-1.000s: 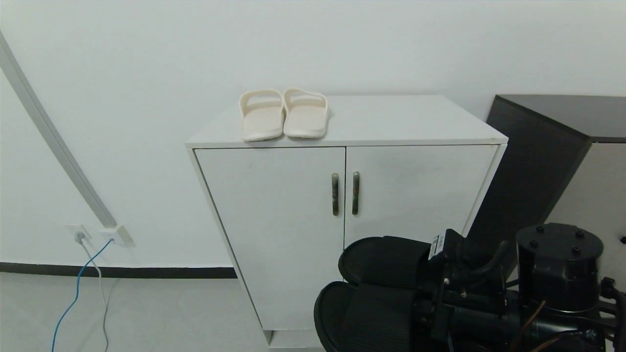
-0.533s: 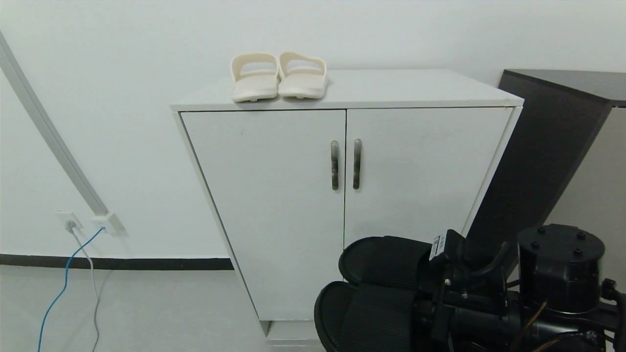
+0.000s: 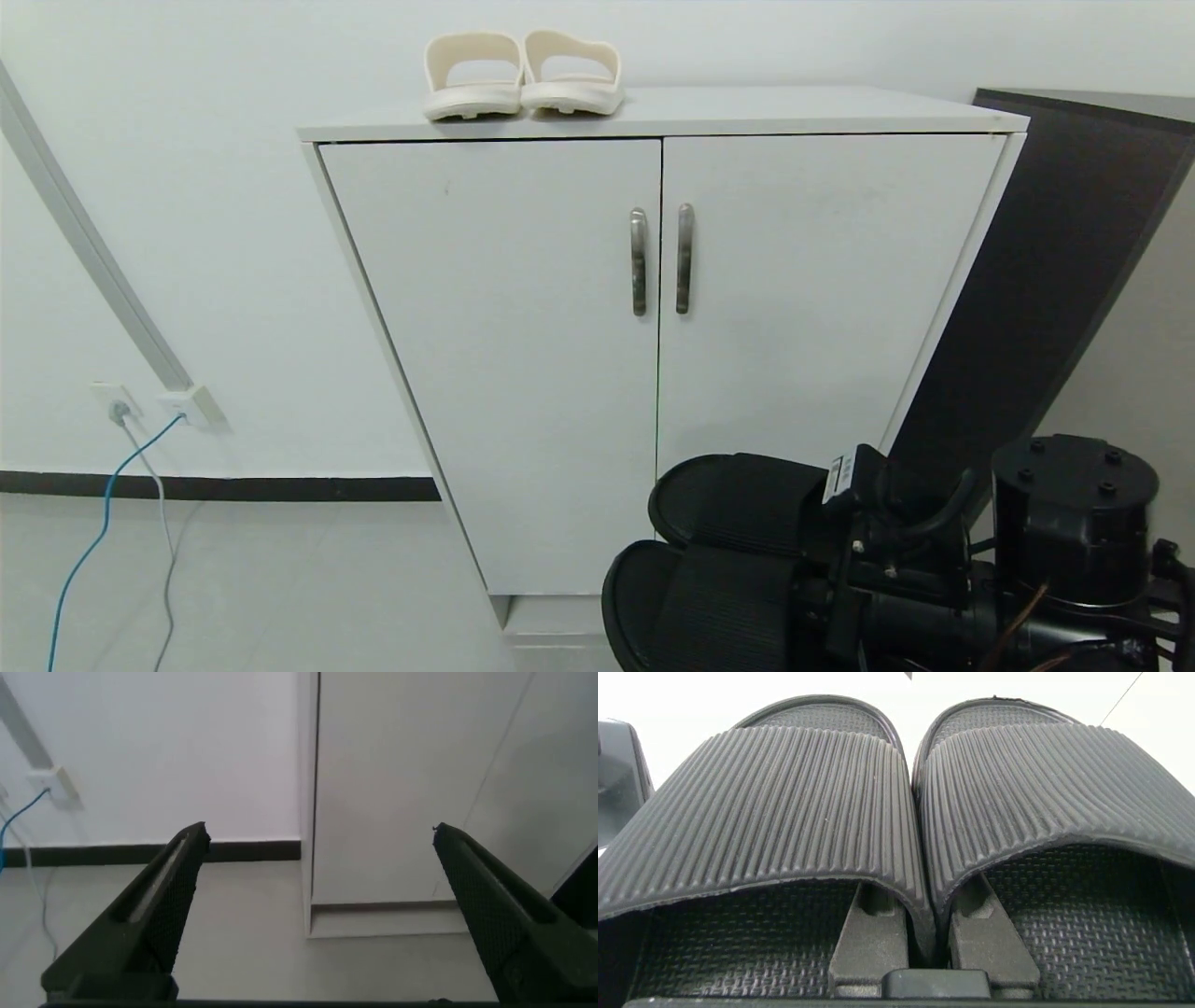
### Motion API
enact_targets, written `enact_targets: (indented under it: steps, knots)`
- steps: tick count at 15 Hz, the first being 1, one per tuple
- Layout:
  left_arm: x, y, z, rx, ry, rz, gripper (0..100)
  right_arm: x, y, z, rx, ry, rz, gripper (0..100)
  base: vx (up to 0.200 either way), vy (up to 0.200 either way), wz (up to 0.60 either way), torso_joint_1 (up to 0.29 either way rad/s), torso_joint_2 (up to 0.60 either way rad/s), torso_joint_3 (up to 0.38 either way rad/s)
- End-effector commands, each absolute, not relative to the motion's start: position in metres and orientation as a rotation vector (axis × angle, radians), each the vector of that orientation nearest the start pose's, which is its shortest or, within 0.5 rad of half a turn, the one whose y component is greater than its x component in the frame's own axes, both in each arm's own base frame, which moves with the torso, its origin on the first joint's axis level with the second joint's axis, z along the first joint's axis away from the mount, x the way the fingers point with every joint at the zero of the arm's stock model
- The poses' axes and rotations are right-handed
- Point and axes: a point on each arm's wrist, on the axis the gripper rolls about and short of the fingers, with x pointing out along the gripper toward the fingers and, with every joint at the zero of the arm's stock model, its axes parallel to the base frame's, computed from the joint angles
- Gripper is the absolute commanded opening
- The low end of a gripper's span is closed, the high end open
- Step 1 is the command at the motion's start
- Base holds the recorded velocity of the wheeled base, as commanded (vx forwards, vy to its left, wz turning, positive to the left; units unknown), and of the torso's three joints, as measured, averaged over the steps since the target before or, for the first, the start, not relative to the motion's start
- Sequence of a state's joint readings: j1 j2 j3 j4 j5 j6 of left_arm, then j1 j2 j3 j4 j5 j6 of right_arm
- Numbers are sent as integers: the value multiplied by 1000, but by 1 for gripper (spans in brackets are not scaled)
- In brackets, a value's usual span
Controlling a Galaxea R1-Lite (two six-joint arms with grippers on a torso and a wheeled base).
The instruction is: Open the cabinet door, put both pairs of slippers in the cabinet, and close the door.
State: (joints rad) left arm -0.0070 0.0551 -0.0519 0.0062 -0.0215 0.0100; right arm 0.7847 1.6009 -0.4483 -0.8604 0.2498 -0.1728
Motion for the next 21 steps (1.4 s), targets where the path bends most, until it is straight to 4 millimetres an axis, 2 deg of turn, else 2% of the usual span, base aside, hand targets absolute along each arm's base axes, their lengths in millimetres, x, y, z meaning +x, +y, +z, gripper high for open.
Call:
enact_targets:
  steps: [1, 5, 6, 7, 8, 10, 12, 16, 18, 21]
  knots:
    - [-19, -2, 136, -6, -1, -106, 100, 170, 178, 140, -238, 211, 1052, 0, 0, 0, 0, 2, 51, 32]
    - [13, -7, 185, -22, 96, -317, 100, 170, 177, 141, -235, 194, 1047, 0, 0, 0, 0, 0, 0, 0]
    - [21, -8, 194, -20, 107, -363, 100, 170, 177, 141, -235, 195, 1047, 0, 0, 0, 0, 0, 0, 0]
    - [22, -8, 195, -19, 111, -368, 100, 170, 177, 141, -235, 195, 1045, 0, 0, 0, 0, 0, 0, 0]
    - [44, -10, 208, 11, 156, -434, 100, 169, 177, 140, -239, 198, 1037, 0, 0, 0, 0, 0, 0, 0]
    - [71, -14, 226, 1, 163, -514, 100, 170, 177, 140, -241, 201, 1035, 0, 0, 0, 0, 0, 0, 0]
    - [96, -29, 243, -20, 174, -657, 100, 170, 176, 140, -241, 201, 1032, 0, 0, 0, 0, 0, 0, 0]
    - [136, -64, 269, -15, 192, -824, 100, 168, 174, 139, -240, 205, 1029, 0, 0, 0, 0, 0, 0, 0]
    - [155, -89, 280, -67, 177, -915, 100, 168, 174, 139, -240, 205, 1029, 0, 0, 0, 0, 0, 0, 0]
    - [187, -114, 282, -101, 128, -950, 100, 168, 171, 138, -240, 212, 1022, 0, 0, 0, 0, 0, 0, 0]
